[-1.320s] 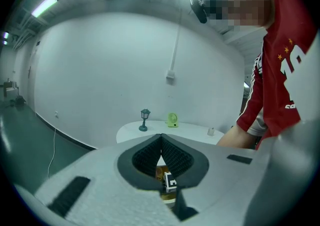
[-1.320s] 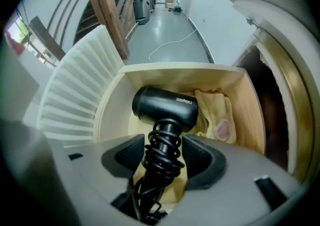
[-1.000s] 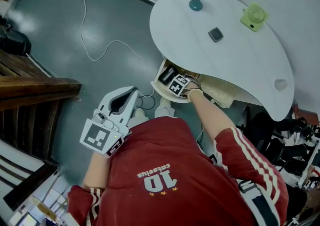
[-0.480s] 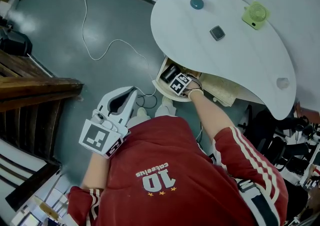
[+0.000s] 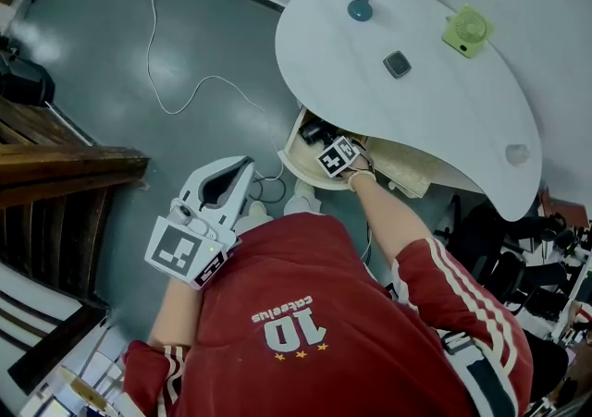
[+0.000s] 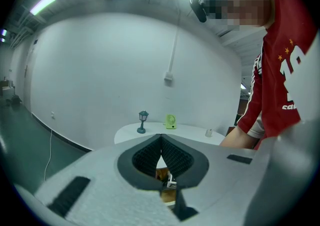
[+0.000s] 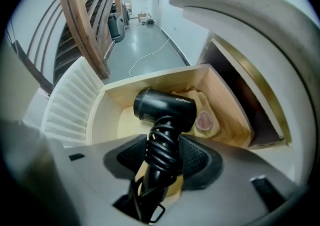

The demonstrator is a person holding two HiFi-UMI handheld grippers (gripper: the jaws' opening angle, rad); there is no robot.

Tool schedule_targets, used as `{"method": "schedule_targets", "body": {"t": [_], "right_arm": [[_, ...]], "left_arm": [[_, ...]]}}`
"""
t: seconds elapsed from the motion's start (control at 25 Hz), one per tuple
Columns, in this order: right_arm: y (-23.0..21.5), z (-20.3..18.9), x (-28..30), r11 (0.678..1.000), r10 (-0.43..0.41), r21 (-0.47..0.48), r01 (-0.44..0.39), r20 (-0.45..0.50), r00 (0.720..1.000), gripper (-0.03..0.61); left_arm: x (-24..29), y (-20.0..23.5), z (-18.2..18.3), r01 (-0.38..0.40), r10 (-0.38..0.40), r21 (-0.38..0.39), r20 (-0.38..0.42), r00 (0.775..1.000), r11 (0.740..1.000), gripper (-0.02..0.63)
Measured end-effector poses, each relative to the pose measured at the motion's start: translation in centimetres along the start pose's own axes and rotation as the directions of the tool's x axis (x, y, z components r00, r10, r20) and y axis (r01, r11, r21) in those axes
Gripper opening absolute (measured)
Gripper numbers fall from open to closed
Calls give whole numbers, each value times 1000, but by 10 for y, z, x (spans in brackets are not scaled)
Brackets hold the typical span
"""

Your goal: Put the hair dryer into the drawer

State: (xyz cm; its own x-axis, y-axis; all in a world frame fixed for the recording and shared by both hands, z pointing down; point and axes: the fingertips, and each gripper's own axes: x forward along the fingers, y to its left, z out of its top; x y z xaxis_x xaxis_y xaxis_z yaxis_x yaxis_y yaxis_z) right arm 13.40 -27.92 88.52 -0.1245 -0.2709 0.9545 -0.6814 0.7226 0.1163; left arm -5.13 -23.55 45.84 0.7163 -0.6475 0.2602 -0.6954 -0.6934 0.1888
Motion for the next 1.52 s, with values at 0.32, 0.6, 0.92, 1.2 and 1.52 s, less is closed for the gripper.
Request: {"method": "schedule_targets", "body": {"t": [0.32, 0.6, 0.92, 1.2, 1.52], "right_arm": [[-15, 3, 6, 997, -69, 30, 69, 8, 998, 206], [-20, 5, 19, 984, -145, 96, 148, -35, 989, 206], [-31, 8, 25, 950, -204, 228, 213, -62, 977, 206], [-30, 9, 29, 925, -222, 295, 237, -85, 971, 209], [-8, 40, 18, 957, -209, 203, 206, -3, 978, 180]], "left_arm": [[1, 4, -2, -3, 3, -1, -21, 1000, 1000, 3], [1, 7, -9, -14, 13, -6, -53, 999, 1000, 3], [0, 9, -17, -23, 22, -13, -82, 996, 1000, 3], [-6, 8, -20, -18, 17, -15, -96, 995, 1000, 3], [-18, 5, -21, 22, -23, -7, -105, 994, 1000, 3]]}}
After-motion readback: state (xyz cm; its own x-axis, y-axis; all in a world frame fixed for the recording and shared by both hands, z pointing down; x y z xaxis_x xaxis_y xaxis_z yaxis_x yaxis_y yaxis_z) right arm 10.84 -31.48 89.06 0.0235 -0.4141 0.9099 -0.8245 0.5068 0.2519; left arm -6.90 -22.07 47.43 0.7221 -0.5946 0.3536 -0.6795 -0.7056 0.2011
